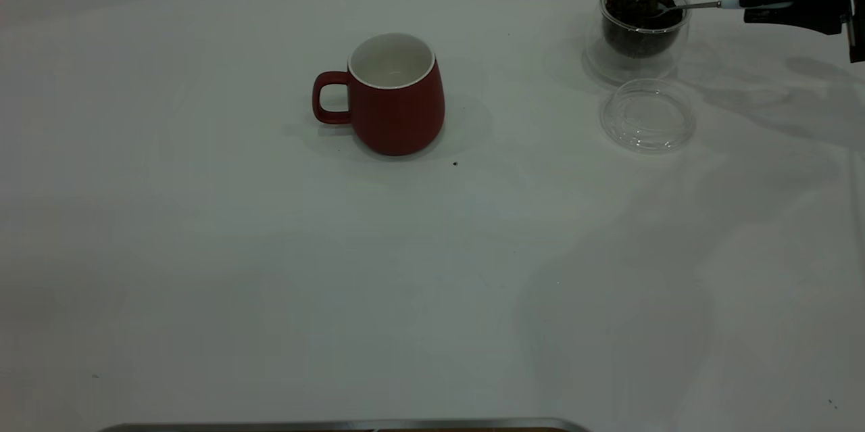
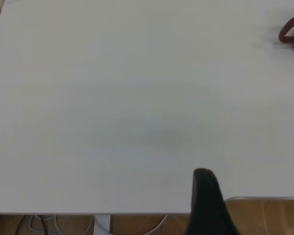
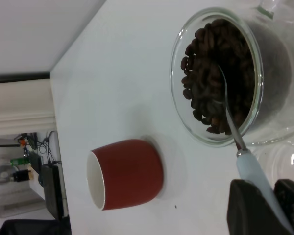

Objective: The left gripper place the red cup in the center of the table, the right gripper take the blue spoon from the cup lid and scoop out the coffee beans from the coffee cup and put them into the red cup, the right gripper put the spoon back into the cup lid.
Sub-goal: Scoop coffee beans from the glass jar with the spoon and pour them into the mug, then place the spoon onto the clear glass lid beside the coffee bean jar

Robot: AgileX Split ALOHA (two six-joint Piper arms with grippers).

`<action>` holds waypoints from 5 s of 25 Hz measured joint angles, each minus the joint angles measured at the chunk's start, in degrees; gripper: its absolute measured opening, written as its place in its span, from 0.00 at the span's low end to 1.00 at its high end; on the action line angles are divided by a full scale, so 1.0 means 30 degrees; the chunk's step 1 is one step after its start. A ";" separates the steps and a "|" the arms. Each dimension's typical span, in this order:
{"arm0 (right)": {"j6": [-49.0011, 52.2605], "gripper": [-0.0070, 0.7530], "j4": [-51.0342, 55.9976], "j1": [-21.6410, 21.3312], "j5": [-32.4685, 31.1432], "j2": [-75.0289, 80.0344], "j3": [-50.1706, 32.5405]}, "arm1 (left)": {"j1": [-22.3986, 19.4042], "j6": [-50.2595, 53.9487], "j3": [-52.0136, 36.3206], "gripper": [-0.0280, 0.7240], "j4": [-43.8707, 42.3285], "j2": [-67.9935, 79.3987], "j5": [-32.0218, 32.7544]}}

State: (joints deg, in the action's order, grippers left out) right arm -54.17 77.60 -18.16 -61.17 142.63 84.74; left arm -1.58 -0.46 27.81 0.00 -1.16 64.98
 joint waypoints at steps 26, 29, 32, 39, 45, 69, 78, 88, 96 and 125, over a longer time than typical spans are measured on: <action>-0.0647 0.15 0.1967 0.0461 -0.1494 -0.0035 0.0000 | 0.0000 0.0029 0.0000 0.75 0.0000 0.0000 0.0000; -0.0669 0.15 0.2513 0.0985 -0.1494 -0.0035 0.0000 | 0.0000 0.0029 0.0000 0.75 0.0000 0.0000 0.0000; -0.0669 0.15 0.2802 0.1646 -0.1494 -0.0035 0.0000 | 0.0000 0.0029 0.0000 0.75 0.0000 0.0000 0.0000; -0.0689 0.15 0.3000 0.4176 -0.1494 -0.0035 0.0000 | 0.0000 0.0029 0.0000 0.75 0.0000 0.0000 0.0000; -0.0706 0.15 0.3554 0.6510 -0.1494 -0.0035 0.0000 | 0.0000 0.0029 0.0000 0.75 0.0000 0.0000 0.0000; -0.6484 0.15 0.2061 0.9473 -0.0142 -0.0035 0.0000 | 0.0000 0.0008 0.0000 0.75 0.0000 0.0000 0.0000; -0.9570 0.15 0.2196 0.9508 0.2852 -0.0071 0.0000 | 0.0000 0.0008 0.0000 0.75 0.0000 0.0000 0.0000; -0.9604 0.15 0.1961 0.9490 0.2269 -0.0483 0.0000 | 0.0000 0.0029 0.0000 0.75 0.0000 0.0000 0.0000; -0.6257 0.15 -0.1637 0.9359 0.2116 -0.5032 -0.0451 | 0.0000 0.0029 0.0000 0.75 0.0000 0.0000 0.0000; -0.6920 0.15 0.8094 0.1123 0.3123 -0.4660 -1.3783 | 0.0000 -0.0005 0.0000 0.75 0.0000 0.0000 0.0000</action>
State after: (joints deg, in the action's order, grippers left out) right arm -74.93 101.88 -14.79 -51.80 128.65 43.39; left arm -1.58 -0.47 27.81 0.00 -1.16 64.98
